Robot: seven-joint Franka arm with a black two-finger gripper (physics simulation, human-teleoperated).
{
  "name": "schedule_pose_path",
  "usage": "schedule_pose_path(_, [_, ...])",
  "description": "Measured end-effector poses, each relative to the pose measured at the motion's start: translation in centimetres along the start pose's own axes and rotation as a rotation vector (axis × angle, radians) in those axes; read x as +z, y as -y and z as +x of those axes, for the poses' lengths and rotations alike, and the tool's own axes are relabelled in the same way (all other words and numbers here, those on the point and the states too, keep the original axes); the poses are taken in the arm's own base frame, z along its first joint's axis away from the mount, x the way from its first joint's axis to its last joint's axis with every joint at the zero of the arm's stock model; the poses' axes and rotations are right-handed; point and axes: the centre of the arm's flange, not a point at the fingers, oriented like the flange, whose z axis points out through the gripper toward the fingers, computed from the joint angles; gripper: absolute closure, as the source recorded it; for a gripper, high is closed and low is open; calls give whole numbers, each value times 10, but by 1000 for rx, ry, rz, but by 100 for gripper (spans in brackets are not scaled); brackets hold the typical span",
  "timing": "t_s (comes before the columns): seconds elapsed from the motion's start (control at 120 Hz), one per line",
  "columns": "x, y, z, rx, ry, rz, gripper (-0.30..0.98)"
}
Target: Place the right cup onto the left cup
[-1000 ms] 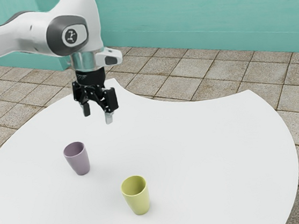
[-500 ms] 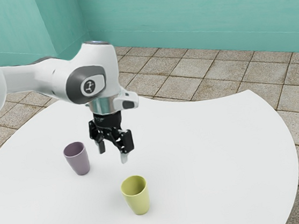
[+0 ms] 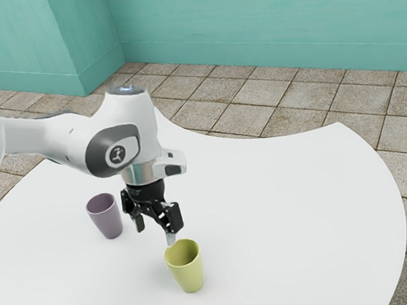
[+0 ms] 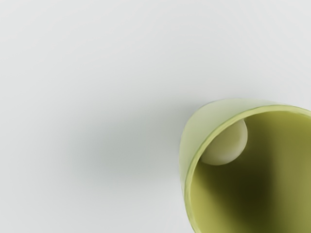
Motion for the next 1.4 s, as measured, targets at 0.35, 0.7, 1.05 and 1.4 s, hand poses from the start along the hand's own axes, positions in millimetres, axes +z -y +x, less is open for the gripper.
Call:
schedule_pose_path(0.35, [22,-7,5,-10,-57,-15,0])
schedule_pose_path(0.7, [41,3,16,-47,-69,-27,0])
schedule_pose_path(1.05, [60,3,22,-64,-61,-40,0])
schedule_pose_path(1.4, [66,3,24,-67,-65,-41,38])
